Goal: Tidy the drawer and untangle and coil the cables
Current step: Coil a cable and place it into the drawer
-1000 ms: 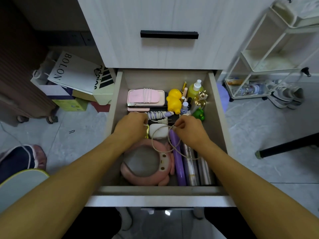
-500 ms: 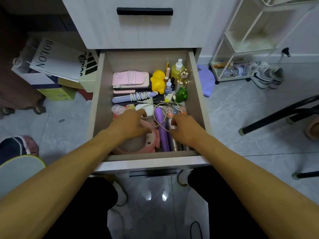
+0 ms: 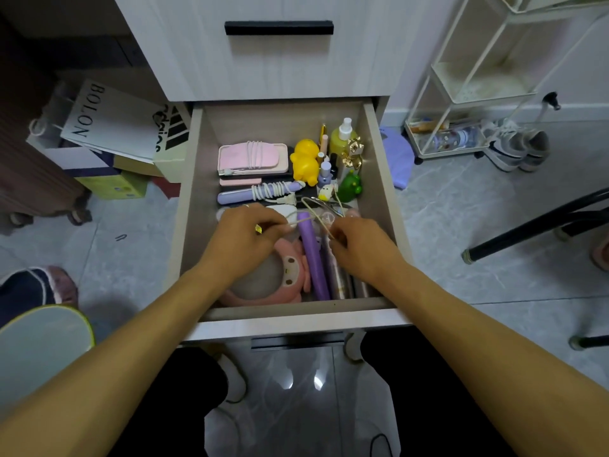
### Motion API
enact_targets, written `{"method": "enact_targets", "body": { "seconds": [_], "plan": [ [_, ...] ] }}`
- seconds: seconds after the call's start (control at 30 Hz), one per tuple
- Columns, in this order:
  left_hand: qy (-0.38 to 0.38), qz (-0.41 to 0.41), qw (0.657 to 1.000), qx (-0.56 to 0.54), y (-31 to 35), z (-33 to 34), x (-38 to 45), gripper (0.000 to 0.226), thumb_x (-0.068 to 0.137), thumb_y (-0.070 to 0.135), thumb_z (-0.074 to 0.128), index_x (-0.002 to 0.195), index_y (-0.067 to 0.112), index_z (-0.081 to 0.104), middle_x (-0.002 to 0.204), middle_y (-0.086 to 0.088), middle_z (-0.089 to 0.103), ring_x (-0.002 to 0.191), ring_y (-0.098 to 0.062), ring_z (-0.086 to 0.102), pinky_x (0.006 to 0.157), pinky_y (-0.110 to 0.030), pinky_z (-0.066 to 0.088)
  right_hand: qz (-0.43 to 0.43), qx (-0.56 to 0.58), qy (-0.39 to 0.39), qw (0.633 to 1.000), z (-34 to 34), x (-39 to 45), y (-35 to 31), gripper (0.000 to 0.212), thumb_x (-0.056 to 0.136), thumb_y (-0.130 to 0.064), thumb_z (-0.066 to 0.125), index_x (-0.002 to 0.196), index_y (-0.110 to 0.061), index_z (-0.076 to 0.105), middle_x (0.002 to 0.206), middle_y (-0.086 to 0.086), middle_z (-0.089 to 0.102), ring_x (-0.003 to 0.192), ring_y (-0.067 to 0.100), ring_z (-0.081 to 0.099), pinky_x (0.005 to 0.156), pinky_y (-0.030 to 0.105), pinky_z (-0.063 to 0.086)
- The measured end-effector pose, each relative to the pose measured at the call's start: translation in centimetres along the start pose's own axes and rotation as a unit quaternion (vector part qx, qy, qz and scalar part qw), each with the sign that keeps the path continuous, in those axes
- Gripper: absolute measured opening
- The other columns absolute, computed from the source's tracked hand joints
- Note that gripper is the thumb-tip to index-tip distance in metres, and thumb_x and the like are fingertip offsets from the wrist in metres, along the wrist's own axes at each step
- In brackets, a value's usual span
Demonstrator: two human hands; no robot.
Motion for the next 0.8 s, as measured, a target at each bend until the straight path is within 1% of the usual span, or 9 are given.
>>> {"method": "enact_targets", "body": {
  "seconds": [0.1, 0.13, 0.2, 0.27, 0.3, 0.43, 0.57, 0.67, 0.8],
  "plan": [
    [0.039, -0.011, 0.999, -0.034, 0.7, -1.9, -1.2, 0.008, 0.085, 0.015, 0.074, 0.091, 0.012, 0.078, 0.09, 0.006, 0.074, 0.081, 0.002, 0.064, 0.076, -0.012, 0.048, -0.012, 0.018, 0.038, 0.999, -1.3, -0.8, -1.0, 0.009, 0.09, -0.017, 0.055, 0.083, -0.015, 0.059, 0.091, 0.01, 0.062, 0.07, 0.027, 0.059, 0.066, 0.039, 0.053],
    [0.055, -0.02, 0.997, -0.051, 0.8, -2.5, -1.5, 0.007, 0.085, 0.014, 0.074, 0.091, 0.013, 0.078, 0.09, 0.006, 0.074, 0.08, 0.005, 0.064, 0.075, -0.01, 0.048, -0.02, 0.031, 0.058, 0.998, -2.0, -1.1, -1.4, 0.011, 0.09, -0.015, 0.055, 0.081, -0.013, 0.06, 0.084, 0.008, 0.062, 0.069, 0.024, 0.058, 0.064, 0.038, 0.052],
    [0.081, -0.045, 0.991, -0.101, 0.9, -3.5, -1.9, 0.007, 0.086, 0.014, 0.073, 0.09, 0.016, 0.077, 0.088, 0.009, 0.074, 0.08, 0.001, 0.066, 0.079, -0.02, 0.054, -0.016, 0.066, 0.097, 0.993, -3.5, -1.7, -1.7, 0.013, 0.091, -0.012, 0.055, 0.079, -0.011, 0.06, 0.073, 0.004, 0.062, 0.066, 0.02, 0.057, 0.061, 0.035, 0.049],
    [0.1, -0.06, 0.983, -0.144, 1.9, -5.1, -2.4, 0.007, 0.087, 0.014, 0.071, 0.09, 0.017, 0.077, 0.086, 0.012, 0.073, 0.081, -0.006, 0.068, 0.08, -0.032, 0.057, -0.014, 0.102, 0.128, 0.986, -5.6, -2.8, -2.5, 0.011, 0.092, -0.012, 0.057, 0.082, -0.011, 0.062, 0.071, 0.001, 0.063, 0.063, 0.016, 0.057, 0.059, 0.032, 0.047],
    [0.105, -0.061, 0.981, -0.153, 2.6, -5.7, -2.5, 0.008, 0.087, 0.013, 0.071, 0.09, 0.017, 0.077, 0.085, 0.012, 0.073, 0.08, -0.007, 0.068, 0.081, -0.034, 0.057, -0.014, 0.122, 0.14, 0.983, -6.6, -3.2, -2.9, 0.009, 0.092, -0.012, 0.057, 0.084, -0.012, 0.063, 0.071, -0.001, 0.063, 0.062, 0.013, 0.057, 0.058, 0.029, 0.046],
    [0.126, -0.052, 0.972, -0.194, 6.0, -9.4, -3.9, 0.013, 0.088, 0.01, 0.07, 0.084, 0.021, 0.075, 0.078, 0.008, 0.073, 0.073, -0.01, 0.067, 0.079, -0.035, 0.058, -0.022, 0.184, 0.179, 0.966, -10.9, -6.4, -4.7, 0.008, 0.091, -0.013, 0.06, 0.085, -0.018, 0.062, 0.07, -0.009, 0.06, 0.063, 0.011, 0.057, 0.06, 0.022, 0.044],
    [0.132, -0.054, 0.963, -0.23, 8.4, -11.7, -5.7, 0.008, 0.09, 0.006, 0.066, 0.087, 0.007, 0.073, 0.074, -0.01, 0.069, 0.067, -0.016, 0.063, 0.071, -0.036, 0.058, -0.037, 0.224, 0.203, 0.953, -13.6, -9.3, -5.8, 0.009, 0.091, -0.014, 0.06, 0.088, -0.021, 0.064, 0.074, -0.008, 0.064, 0.069, 0.008, 0.058, 0.061, 0.015, 0.045],
    [0.126, -0.054, 0.959, -0.25, 10.6, -13.0, -7.7, 0.009, 0.092, 0.001, 0.062, 0.09, 0.006, 0.07, 0.072, -0.012, 0.066, 0.062, -0.012, 0.061, 0.065, -0.032, 0.058, -0.049, 0.256, 0.212, 0.942, -15.2, -11.9, -6.9, 0.01, 0.091, -0.014, 0.061, 0.09, -0.022, 0.066, 0.075, -0.005, 0.066, 0.067, 0.007, 0.058, 0.06, 0.013, 0.045],
    [0.129, -0.073, 0.942, -0.301, 11.3, -13.2, -10.4, 0.008, 0.092, 0.002, 0.062, 0.096, 0.0, 0.069, 0.073, -0.012, 0.065, 0.066, -0.017, 0.062, 0.059, -0.029, 0.058, -0.054, 0.285, 0.215, 0.933, -15.6, -14.9, -7.7, 0.015, 0.09, -0.012, 0.062, 0.088, -0.027, 0.066, 0.075, -0.009, 0.066, 0.07, 0.004, 0.06, 0.063, 0.009, 0.045]
  ]
}}
Point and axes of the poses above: each hand's wrist, its own x-axis towards the middle knuckle, its own z-axis out of the palm, y = z × x, the point moved 9 cm from there along x, towards the middle knuckle
